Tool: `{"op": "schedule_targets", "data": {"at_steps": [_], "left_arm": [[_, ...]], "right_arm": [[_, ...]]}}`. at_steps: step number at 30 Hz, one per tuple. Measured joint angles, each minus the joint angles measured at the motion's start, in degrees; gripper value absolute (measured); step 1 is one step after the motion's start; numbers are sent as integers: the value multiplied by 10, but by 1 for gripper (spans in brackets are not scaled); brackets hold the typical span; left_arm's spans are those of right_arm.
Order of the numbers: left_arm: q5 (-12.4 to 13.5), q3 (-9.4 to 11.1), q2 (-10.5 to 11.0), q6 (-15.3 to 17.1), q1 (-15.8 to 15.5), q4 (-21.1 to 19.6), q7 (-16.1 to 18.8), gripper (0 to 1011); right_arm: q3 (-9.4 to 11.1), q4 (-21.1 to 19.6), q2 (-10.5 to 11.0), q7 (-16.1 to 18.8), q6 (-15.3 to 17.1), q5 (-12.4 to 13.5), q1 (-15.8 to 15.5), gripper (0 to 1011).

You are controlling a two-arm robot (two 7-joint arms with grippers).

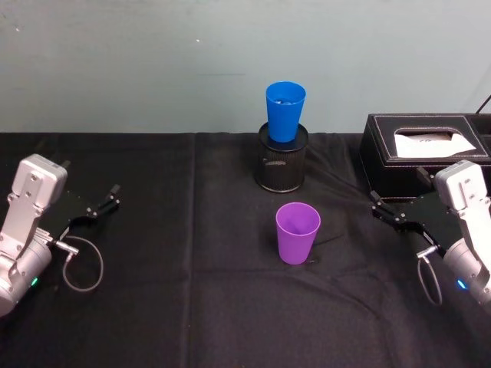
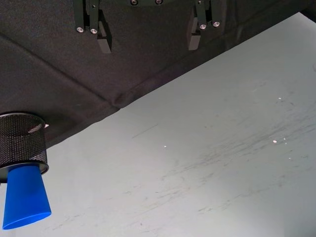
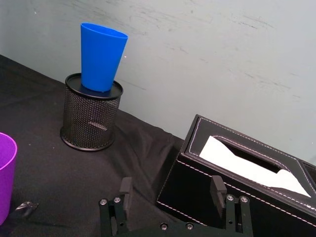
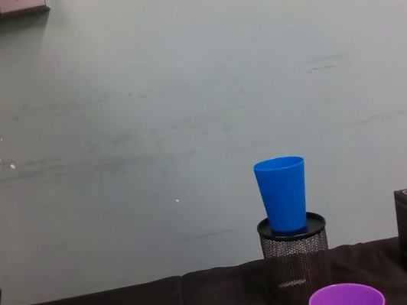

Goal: Pick up one cup with a gripper and tap it against the other cup.

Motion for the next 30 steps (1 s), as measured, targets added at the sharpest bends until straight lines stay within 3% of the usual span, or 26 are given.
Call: {"op": "schedule_targets", "data": {"at_steps": [30], "left_arm": [[0,0,0,0,0,0,0,1000]], "right_arm": [[0,0,0,0,0,0,0,1003]]}}
